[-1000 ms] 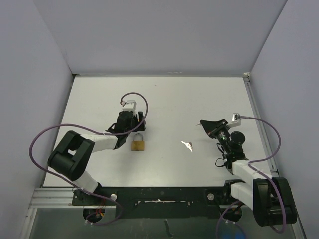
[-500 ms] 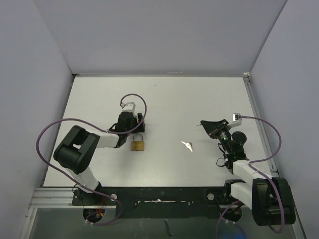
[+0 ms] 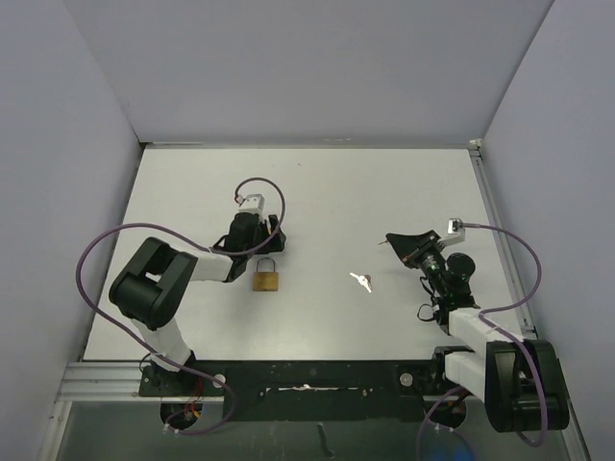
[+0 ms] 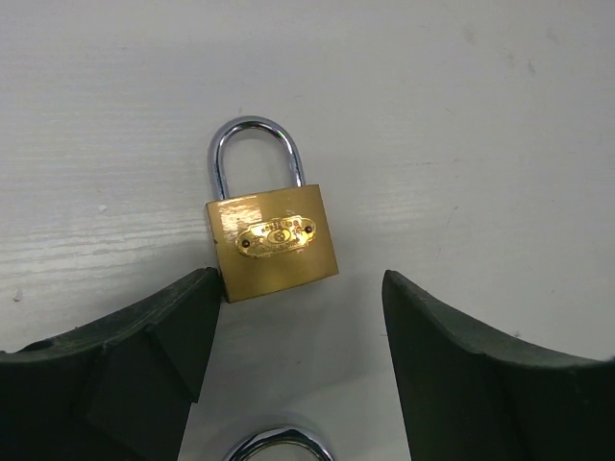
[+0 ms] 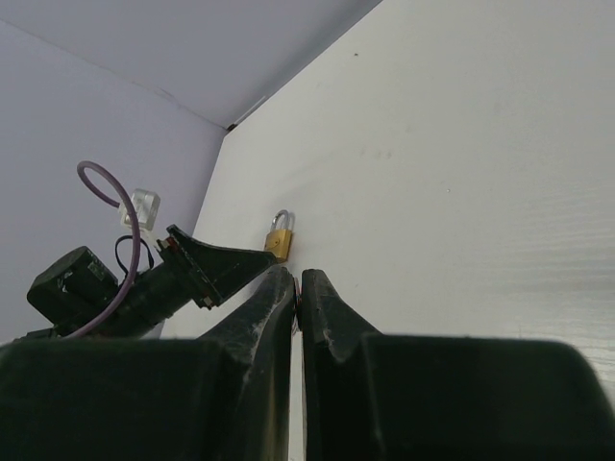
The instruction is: Unlock with the key
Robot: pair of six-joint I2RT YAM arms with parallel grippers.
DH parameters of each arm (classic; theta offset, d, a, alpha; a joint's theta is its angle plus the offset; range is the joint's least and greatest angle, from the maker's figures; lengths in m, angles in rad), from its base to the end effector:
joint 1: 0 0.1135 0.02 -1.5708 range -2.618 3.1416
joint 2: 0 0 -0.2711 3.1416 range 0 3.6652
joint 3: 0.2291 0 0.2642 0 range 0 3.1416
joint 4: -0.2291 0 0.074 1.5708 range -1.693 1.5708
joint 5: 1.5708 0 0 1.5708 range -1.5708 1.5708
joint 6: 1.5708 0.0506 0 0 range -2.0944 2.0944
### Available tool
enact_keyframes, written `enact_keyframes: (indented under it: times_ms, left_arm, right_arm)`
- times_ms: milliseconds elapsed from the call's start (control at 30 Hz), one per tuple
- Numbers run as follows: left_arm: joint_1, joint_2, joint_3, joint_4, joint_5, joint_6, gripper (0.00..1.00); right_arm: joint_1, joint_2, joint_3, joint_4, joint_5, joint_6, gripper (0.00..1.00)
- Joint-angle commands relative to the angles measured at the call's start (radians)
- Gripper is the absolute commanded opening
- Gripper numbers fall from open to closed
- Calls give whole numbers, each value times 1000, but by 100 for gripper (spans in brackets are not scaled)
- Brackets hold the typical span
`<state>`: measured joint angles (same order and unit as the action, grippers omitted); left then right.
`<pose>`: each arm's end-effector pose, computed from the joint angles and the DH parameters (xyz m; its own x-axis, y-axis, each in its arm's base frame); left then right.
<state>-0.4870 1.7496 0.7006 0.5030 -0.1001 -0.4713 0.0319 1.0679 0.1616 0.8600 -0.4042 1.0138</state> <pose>0.3159 -0.1615 0.1226 -0.5860 -0.2009 -0.7850 0.1393 0.9294 -0.3418 0.2149 0.0268 0.1799 -0.3826 0.7686 -0.5126 -0.1838 0.4804 0.8576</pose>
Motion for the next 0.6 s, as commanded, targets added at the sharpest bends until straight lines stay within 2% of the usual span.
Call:
enact_keyframes:
  times_ms: [0,233,333,567]
  left_arm:
    - [-11,10,41,51,61,-38,67]
    - [-73,16,66,43,83,-49,67]
    - [-98,6,81,3,51,-37,66]
    - [-99,-123,61,-110,-9,13,67]
  right_arm:
    - [-7,12,10,63,-12,-6,0]
    - [-7,33,10,83,-18,-1,0]
    - [-7,36,9,86,-20,2,0]
    - [-7,13,9,64,-20,-10,0]
